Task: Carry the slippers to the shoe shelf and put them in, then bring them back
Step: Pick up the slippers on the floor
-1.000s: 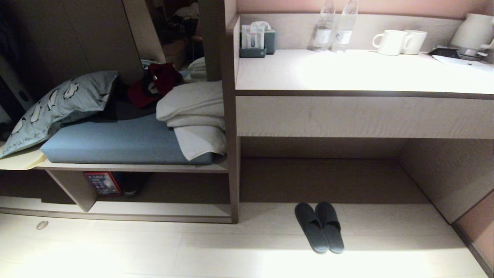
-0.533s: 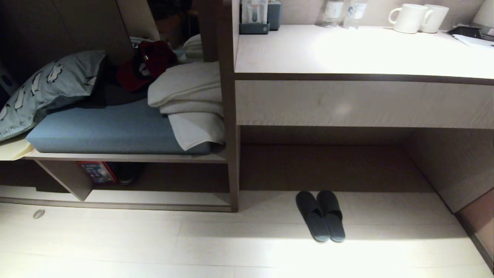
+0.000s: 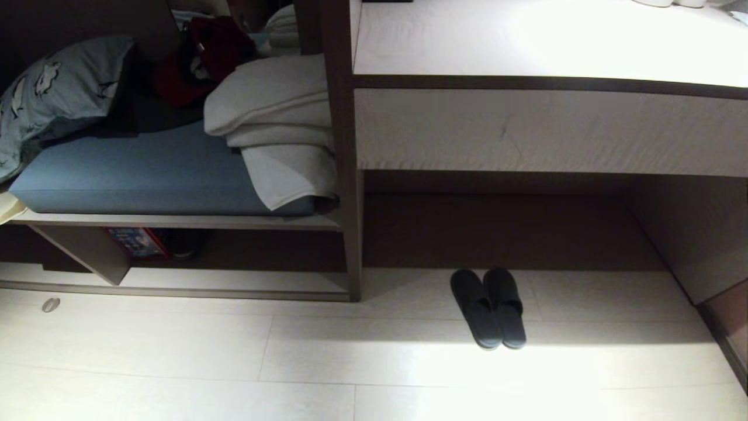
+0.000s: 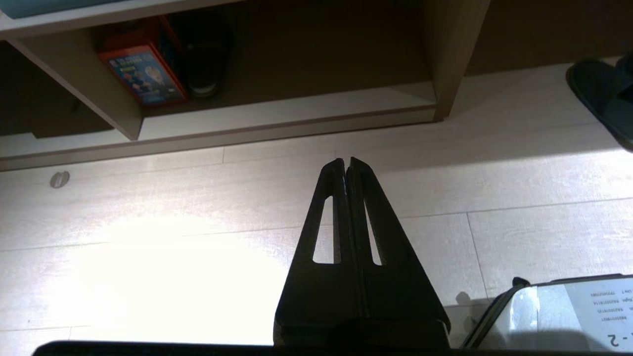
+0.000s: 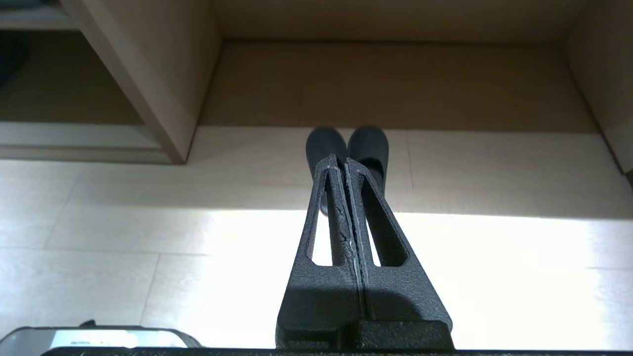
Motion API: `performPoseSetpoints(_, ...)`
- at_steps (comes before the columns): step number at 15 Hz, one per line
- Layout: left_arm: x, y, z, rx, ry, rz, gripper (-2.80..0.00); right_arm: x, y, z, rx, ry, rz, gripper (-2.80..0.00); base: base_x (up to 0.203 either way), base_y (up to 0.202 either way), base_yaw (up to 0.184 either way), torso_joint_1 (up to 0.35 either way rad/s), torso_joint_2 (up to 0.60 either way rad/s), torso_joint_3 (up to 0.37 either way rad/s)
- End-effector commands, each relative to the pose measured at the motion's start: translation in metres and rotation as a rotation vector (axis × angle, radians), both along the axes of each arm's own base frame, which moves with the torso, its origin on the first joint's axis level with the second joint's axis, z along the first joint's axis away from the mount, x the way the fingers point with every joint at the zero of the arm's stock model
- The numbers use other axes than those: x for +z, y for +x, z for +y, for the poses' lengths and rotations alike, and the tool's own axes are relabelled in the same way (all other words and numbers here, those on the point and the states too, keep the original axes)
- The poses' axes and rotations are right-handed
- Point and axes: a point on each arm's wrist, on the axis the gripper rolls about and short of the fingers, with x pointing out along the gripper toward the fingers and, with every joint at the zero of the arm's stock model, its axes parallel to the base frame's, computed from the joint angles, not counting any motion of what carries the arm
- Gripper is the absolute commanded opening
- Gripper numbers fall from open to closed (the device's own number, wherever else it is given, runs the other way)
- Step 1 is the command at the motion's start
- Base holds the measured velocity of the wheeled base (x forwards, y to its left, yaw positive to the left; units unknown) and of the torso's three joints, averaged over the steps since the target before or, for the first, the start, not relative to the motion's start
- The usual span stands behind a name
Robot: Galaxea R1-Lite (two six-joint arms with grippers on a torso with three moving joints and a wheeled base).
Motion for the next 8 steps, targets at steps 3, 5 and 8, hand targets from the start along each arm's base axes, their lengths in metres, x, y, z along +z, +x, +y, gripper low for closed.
performPoseSetpoints(3, -0.0003, 0.0001, 0.0000, 0.000, 0.001, 0.006, -2.80, 0.0001, 0.0000, 0.0000, 0.000, 0.000, -0.002, -2.80, 0.000, 0.000, 0.000, 0.000, 0.00, -0.198)
performPoseSetpoints(5, -0.0001, -0.0002, 0.0000, 0.001, 0.001, 0.008, -2.80, 0.0001, 0.0000, 0.0000, 0.000, 0.000, -0.002, -2.80, 0.000, 0.000, 0.000, 0.002, 0.00, -0.205)
performPoseSetpoints(8, -0.0003, -0.0002, 0.0000, 0.001, 0.001, 0.010, -2.80, 0.0000, 0.0000, 0.0000, 0.000, 0.000, 0.000, -2.80, 0.000, 0.000, 0.000, 0.002, 0.00, -0.196)
